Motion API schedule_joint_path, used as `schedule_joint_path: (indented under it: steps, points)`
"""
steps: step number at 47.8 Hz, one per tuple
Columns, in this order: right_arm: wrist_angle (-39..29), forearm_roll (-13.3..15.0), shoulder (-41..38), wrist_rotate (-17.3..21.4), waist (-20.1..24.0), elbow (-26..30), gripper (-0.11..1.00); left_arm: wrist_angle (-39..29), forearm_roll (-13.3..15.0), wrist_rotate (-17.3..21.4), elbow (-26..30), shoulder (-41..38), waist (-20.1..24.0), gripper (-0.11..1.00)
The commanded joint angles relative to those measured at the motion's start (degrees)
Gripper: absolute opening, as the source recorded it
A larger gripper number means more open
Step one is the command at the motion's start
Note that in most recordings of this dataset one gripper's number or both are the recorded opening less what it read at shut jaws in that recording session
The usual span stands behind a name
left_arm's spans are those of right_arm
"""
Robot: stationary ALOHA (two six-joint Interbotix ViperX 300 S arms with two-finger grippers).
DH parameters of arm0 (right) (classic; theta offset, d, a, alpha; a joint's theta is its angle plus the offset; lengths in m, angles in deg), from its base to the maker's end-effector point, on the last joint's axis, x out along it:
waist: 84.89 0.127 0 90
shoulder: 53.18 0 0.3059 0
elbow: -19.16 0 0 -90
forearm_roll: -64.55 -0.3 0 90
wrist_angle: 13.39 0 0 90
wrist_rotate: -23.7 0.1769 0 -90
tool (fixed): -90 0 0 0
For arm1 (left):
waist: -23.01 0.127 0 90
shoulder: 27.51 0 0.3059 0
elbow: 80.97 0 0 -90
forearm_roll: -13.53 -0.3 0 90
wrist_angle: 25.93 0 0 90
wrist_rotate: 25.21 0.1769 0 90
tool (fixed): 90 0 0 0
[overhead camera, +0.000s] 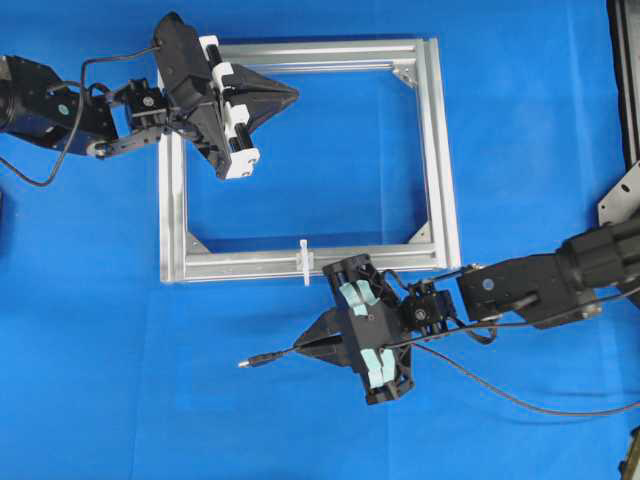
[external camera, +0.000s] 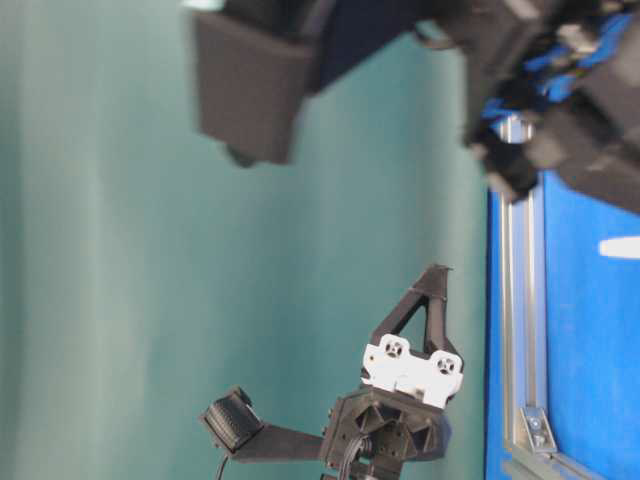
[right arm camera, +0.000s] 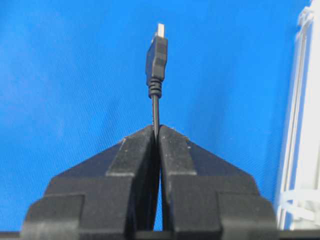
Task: Insert the wire through the string loop located in the center.
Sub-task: 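Lift the USB cable with the right gripper, plug end pointing left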
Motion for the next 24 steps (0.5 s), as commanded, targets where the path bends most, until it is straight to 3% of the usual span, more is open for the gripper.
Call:
schedule_joint_path:
  steps: [1,24]
  points:
    - [-1.6,-0.1,3.2,0.1,-0.1,1.1,-0.03,0.3,-0.2,0.0,1.1,1.8,0.0,0.0]
    - [-3.3,-0.1,4.8,0.1,-0.1,1.5,-0.03,0.4,-0.2,0.0,1.1,1.8,0.0,0.0]
